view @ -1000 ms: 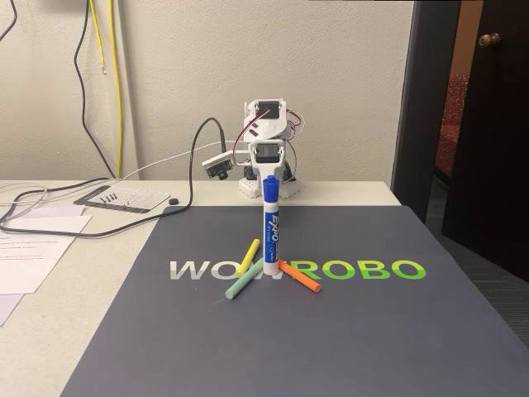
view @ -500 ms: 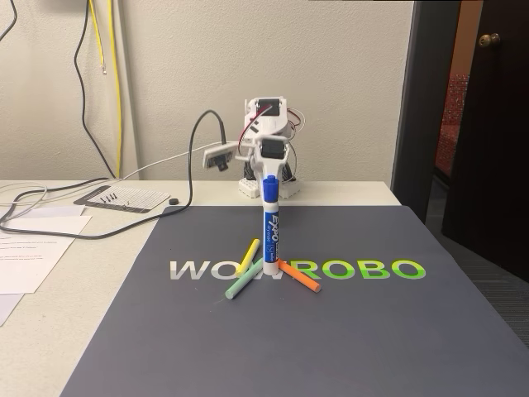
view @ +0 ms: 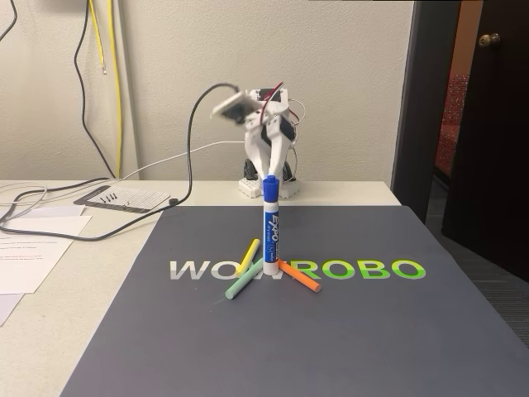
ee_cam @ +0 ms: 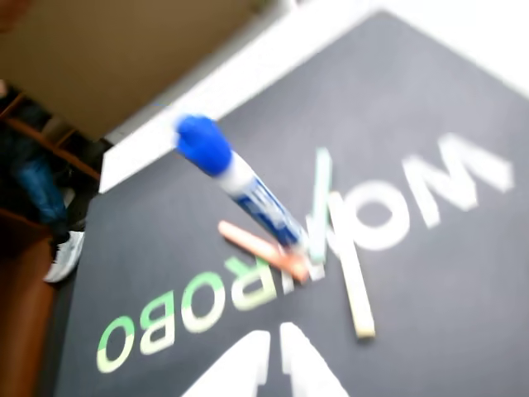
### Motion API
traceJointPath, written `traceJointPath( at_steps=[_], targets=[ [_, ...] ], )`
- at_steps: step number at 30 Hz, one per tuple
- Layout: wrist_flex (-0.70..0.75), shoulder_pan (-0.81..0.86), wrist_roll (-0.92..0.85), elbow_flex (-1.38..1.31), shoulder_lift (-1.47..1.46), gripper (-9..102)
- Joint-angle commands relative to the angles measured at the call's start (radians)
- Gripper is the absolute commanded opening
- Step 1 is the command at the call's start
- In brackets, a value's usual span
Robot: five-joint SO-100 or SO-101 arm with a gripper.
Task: Pick up the blue marker.
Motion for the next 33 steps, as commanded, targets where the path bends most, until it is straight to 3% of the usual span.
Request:
traceJointPath(
  at_steps=[1, 15, 19, 33],
  targets=[
    [-0.101, 0.012, -0.117, -0.043, -0.048, 0],
    [-0.242, 0.052, -0.449, -0.040, -0.187, 10],
    [-0.288, 0.054, -0.477, -0.020, -0.216, 18],
    [-0.653, 0.028, -0.514, -0.031, -0.655, 20]
  ],
)
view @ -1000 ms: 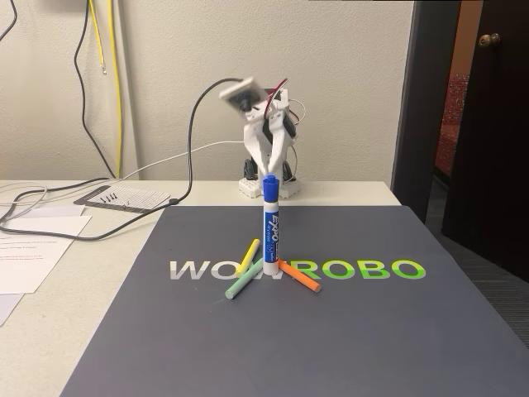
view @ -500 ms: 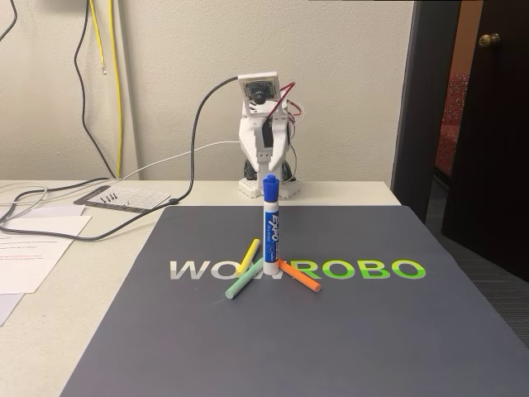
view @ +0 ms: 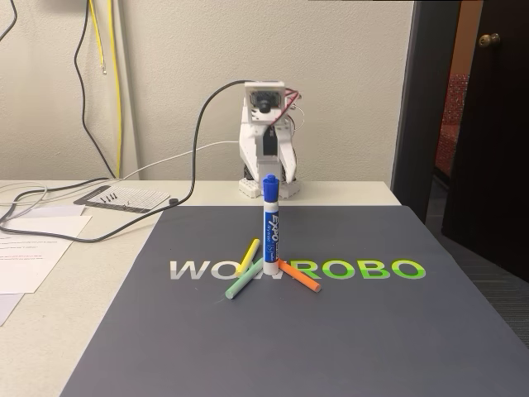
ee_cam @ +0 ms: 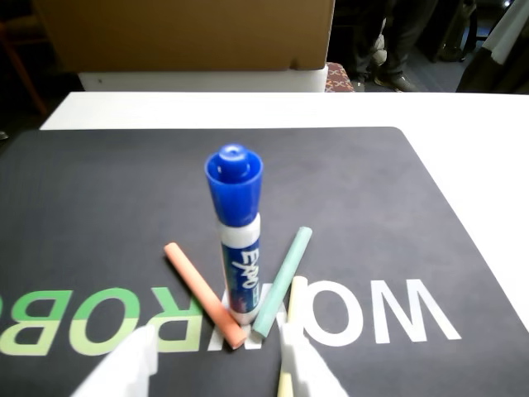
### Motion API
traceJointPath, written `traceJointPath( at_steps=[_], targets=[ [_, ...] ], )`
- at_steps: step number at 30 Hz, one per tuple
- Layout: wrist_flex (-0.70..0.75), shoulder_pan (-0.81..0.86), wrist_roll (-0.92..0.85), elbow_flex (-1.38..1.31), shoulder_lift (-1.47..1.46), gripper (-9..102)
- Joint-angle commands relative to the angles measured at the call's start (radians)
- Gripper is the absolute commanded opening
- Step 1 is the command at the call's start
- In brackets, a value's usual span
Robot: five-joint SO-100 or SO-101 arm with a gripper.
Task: Pick up the blue marker.
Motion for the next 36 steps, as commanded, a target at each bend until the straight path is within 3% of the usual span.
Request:
traceJointPath(
  at_steps=[1, 10, 19, 27, 36],
  targets=[
    [-0.124, -0.014, -0.008, -0.034, -0.123, 20],
    [-0.224, -0.021, 0.018, -0.158, -0.365, 24],
    [-0.245, -0.026, 0.034, -0.222, -0.453, 27],
    [-0.377, -0.015, 0.029, -0.225, -0.555, 26],
    [-0.414, 0.020, 0.026, -0.238, -0.583, 27]
  ],
)
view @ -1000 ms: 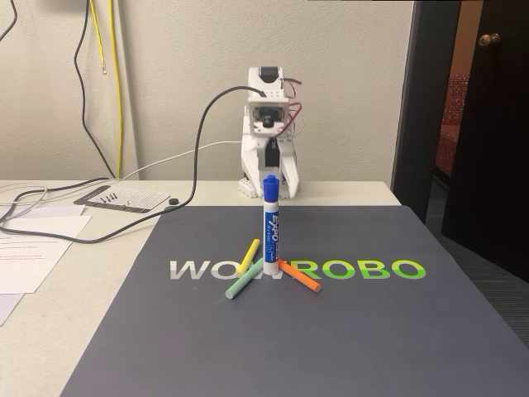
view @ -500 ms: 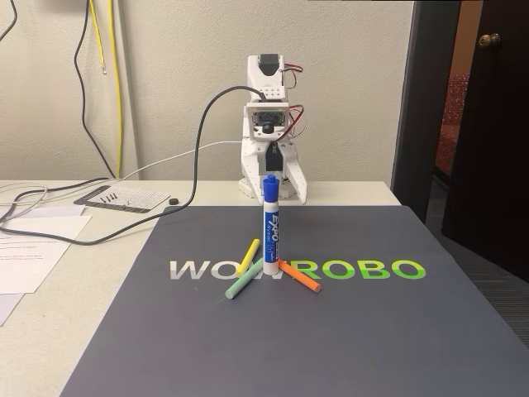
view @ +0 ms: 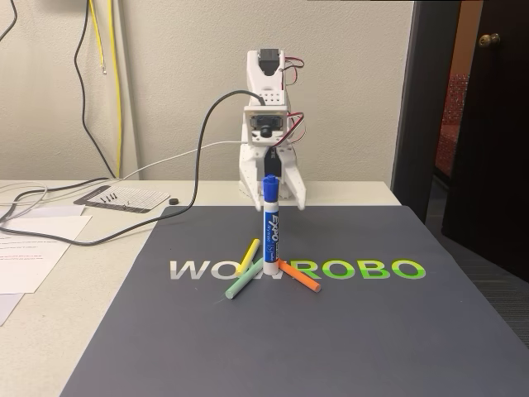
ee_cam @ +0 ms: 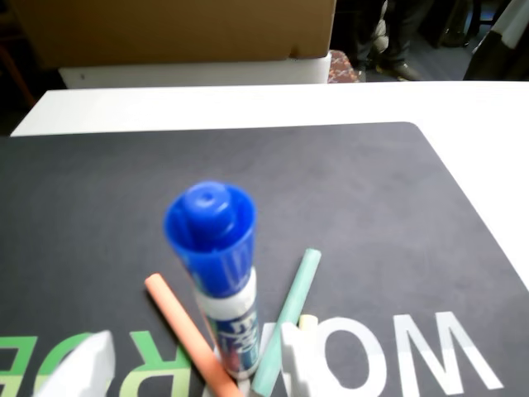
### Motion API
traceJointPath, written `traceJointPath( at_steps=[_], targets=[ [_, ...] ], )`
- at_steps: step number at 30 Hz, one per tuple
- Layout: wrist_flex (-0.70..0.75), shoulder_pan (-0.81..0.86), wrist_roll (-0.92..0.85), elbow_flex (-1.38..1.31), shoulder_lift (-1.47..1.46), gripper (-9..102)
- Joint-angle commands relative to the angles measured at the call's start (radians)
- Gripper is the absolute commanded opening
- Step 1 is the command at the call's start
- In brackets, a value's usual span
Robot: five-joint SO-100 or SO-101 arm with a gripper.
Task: Pick up the blue marker.
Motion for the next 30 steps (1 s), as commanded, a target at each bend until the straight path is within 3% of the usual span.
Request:
traceJointPath(
  at_steps=[1, 30],
  targets=[
    [-0.018, 0.015, 0.002, -0.064, -0.008, 28],
    [-0.133, 0.038, -0.009, -0.164, -0.219, 29]
  ],
)
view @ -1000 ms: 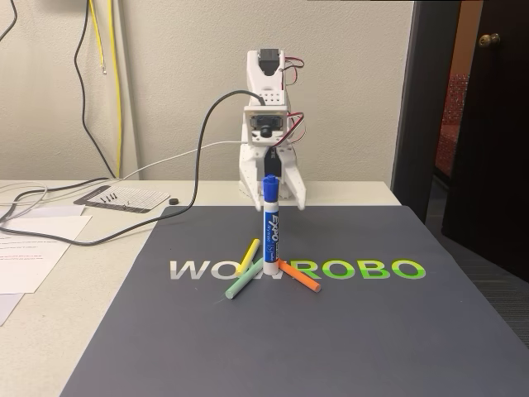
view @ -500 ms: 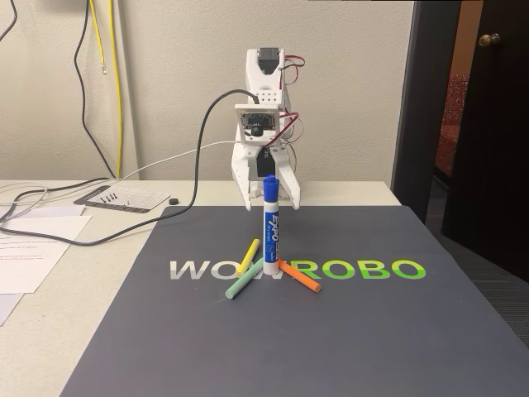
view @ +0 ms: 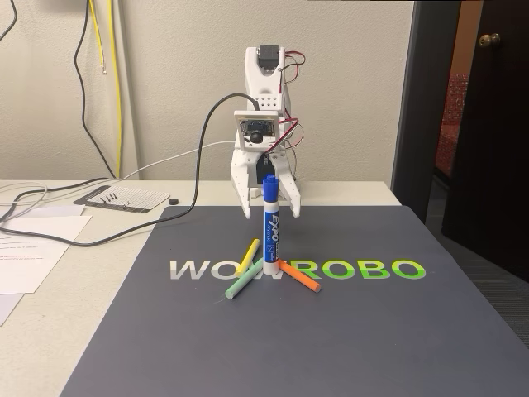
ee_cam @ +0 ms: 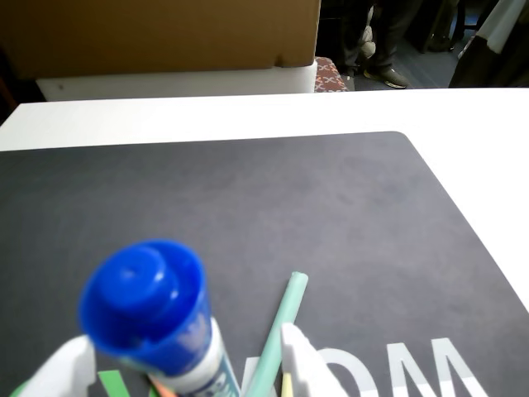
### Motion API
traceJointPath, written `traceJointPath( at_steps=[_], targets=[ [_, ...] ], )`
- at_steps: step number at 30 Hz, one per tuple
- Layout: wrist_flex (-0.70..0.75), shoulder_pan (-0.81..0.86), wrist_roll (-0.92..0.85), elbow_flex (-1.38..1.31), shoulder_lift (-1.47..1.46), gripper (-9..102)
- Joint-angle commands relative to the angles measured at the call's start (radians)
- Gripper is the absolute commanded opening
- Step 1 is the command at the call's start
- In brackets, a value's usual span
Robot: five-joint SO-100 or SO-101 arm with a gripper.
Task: Pick up the blue marker.
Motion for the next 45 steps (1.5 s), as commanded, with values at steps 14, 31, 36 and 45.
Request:
traceJointPath(
  at_steps=[14, 31, 36, 45],
  targets=[
    [0.017, -0.012, 0.012, -0.061, -0.026, 22],
    [0.080, -0.060, 0.049, -0.092, -0.035, 13],
    [0.104, -0.055, 0.049, -0.110, -0.037, 9],
    [0.127, -0.052, 0.052, -0.118, -0.029, 0]
  ],
)
